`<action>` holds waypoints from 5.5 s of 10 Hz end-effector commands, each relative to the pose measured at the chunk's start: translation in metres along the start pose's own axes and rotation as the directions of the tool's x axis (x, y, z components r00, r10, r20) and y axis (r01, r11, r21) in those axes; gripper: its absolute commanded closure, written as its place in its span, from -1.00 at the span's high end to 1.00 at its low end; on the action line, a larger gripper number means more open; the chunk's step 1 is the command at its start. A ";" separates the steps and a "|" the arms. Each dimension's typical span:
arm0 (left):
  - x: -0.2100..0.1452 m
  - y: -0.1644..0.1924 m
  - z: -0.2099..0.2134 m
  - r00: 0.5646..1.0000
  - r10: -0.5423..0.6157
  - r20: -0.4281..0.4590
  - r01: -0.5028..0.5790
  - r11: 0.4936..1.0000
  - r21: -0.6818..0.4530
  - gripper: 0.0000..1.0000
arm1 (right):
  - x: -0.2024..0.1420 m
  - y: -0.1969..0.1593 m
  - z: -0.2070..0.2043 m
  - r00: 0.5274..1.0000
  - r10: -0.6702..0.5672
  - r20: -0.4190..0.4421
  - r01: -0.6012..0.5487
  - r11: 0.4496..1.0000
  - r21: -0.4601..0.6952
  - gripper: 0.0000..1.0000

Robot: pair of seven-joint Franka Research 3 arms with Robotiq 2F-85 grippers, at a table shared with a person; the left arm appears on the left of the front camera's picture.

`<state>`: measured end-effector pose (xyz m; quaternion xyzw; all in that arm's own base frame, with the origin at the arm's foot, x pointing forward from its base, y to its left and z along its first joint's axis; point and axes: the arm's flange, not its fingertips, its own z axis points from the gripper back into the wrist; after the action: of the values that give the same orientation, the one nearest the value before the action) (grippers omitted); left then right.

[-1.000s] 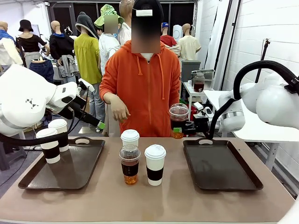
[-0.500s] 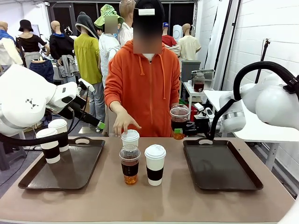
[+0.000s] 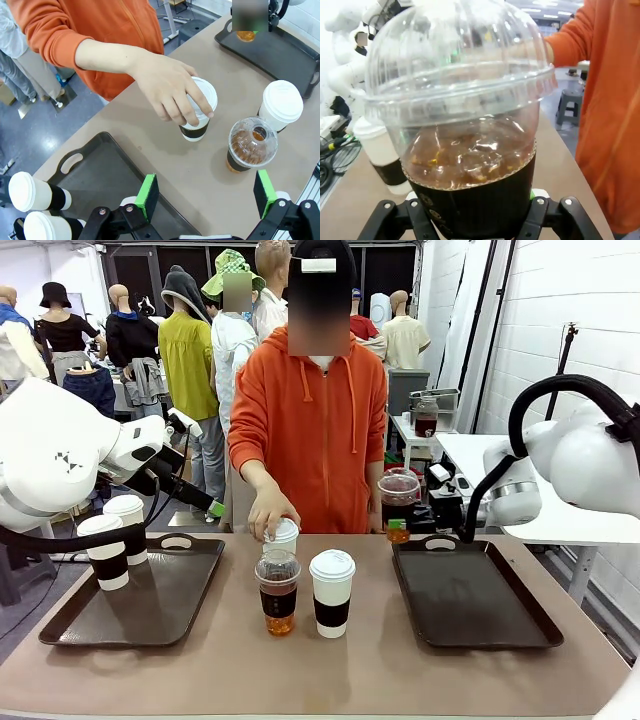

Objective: Distribute the coffee onto the tray.
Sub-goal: Pick up one iced Americano and place it on the right Handle tray, then pick up another iced Americano from the middle of the table and place it on the right Handle tray.

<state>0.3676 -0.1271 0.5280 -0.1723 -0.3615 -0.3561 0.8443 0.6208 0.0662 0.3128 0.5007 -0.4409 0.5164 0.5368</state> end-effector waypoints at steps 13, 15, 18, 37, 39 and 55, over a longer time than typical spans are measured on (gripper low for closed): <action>-0.001 0.001 0.000 1.000 0.003 0.001 -0.003 1.000 -0.007 1.00 | -0.076 -0.023 0.051 0.995 -0.038 0.090 0.040 0.999 -0.024 0.31; -0.001 0.001 0.000 1.000 0.003 0.001 -0.003 1.000 -0.007 1.00 | -0.087 -0.023 0.048 0.994 -0.033 0.106 0.036 0.999 -0.024 0.31; -0.001 0.001 0.000 1.000 0.003 0.001 -0.003 1.000 -0.007 1.00 | -0.099 -0.027 0.046 0.992 -0.035 0.125 0.041 0.998 -0.046 0.31; -0.001 0.001 0.000 1.000 0.003 0.001 -0.003 1.000 -0.007 1.00 | -0.128 -0.028 0.057 0.988 -0.154 0.019 0.155 0.980 -0.128 1.00; -0.001 0.001 0.000 1.000 0.003 0.001 -0.003 1.000 -0.007 1.00 | -0.120 -0.020 0.065 0.987 -0.159 0.023 0.161 0.976 -0.144 1.00; -0.001 0.001 0.000 1.000 0.003 0.001 -0.003 1.000 -0.007 1.00 | -0.100 0.017 0.129 0.986 -0.167 0.014 0.165 0.955 -0.245 1.00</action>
<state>0.3676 -0.1271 0.5280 -0.1722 -0.3614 -0.3561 0.8443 0.5982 -0.0734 0.2286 0.4628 -0.4570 0.4118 0.6383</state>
